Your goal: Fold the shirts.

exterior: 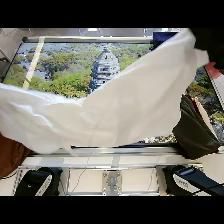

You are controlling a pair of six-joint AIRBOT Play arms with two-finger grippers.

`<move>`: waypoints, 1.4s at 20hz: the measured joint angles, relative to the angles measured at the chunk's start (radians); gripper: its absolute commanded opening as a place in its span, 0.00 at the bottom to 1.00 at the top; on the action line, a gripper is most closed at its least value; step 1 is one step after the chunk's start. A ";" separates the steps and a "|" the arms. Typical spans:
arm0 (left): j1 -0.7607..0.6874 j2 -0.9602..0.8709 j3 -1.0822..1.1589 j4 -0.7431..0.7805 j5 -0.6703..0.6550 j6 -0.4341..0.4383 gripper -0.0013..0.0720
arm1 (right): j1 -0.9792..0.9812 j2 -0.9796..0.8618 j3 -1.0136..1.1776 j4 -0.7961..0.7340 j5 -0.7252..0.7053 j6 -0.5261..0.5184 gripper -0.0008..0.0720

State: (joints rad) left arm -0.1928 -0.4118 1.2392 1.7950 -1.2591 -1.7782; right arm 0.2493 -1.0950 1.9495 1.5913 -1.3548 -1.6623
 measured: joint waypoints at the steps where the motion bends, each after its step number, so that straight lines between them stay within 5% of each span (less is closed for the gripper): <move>1: 0.000 -0.024 -0.047 0.008 -0.011 -0.004 0.03 | -0.016 -0.008 -0.059 -0.026 -0.031 0.014 0.02; 4: 0.000 -0.149 -0.214 0.043 0.049 -0.014 0.03 | -0.072 -0.050 -0.291 -0.020 -0.028 0.038 0.02; 9: 0.019 -0.502 -0.415 0.095 0.248 -0.021 0.03 | -0.108 -0.217 -0.579 0.085 0.274 0.052 0.02; 15: 0.085 -0.876 -0.454 0.113 0.530 -0.137 0.03 | -0.117 -0.446 -0.621 0.153 0.645 0.152 0.02; 22: 0.155 -0.949 -0.392 0.116 0.736 -0.245 0.05 | -0.122 -0.507 -0.590 0.163 0.891 0.207 0.04; 23: 0.162 -0.951 -0.385 0.116 0.745 -0.250 0.34 | -0.123 -0.509 -0.583 0.163 0.900 0.209 0.19; 24: 0.168 -0.951 -0.379 0.116 0.753 -0.256 0.89 | -0.124 -0.510 -0.571 0.163 0.904 0.214 0.51; 25: 0.174 -0.945 -0.373 0.116 0.757 -0.257 0.96 | -0.126 -0.510 -0.557 0.163 0.905 0.218 0.69; 28: 0.193 -0.885 -0.358 0.115 0.766 -0.261 0.96 | -0.129 -0.511 -0.480 0.156 0.887 0.227 0.70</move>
State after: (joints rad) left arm 0.0006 -1.2968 0.8810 1.9099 -0.4934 -2.0396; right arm 0.1207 -1.6058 1.4693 1.7473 -0.4675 -1.4353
